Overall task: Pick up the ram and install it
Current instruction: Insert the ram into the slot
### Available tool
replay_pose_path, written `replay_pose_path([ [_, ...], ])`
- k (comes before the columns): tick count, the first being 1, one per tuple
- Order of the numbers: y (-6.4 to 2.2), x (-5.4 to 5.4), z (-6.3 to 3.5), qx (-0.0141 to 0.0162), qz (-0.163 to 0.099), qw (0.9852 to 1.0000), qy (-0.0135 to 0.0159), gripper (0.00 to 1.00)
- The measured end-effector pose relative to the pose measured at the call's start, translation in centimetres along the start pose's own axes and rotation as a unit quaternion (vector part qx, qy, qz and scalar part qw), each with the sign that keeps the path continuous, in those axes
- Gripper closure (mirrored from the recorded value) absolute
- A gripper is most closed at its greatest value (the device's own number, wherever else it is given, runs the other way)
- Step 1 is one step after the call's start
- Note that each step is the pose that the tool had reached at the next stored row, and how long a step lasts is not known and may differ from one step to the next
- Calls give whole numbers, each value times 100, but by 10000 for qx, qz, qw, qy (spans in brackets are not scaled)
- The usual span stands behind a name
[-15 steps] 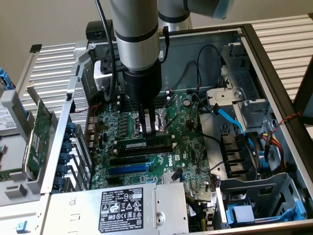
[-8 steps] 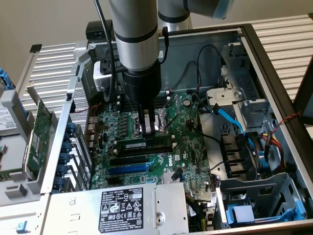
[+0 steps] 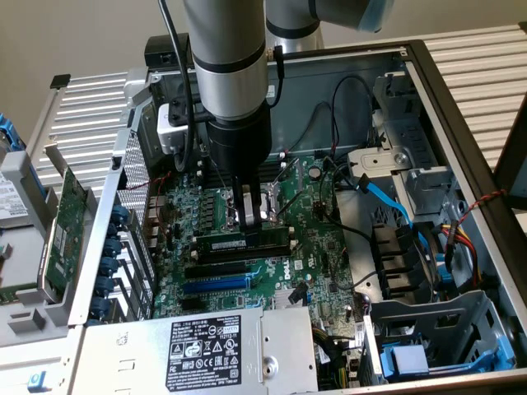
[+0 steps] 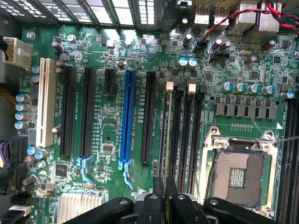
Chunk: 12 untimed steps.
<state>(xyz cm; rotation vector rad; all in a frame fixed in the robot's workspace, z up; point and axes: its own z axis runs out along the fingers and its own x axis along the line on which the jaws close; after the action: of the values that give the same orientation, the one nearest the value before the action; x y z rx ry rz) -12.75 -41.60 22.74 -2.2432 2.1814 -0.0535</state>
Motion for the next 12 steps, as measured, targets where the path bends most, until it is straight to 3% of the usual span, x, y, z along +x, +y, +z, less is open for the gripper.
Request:
replay_pose_path([
  [12, -1, 0, -4, 2, 0, 10000, -2, 86],
])
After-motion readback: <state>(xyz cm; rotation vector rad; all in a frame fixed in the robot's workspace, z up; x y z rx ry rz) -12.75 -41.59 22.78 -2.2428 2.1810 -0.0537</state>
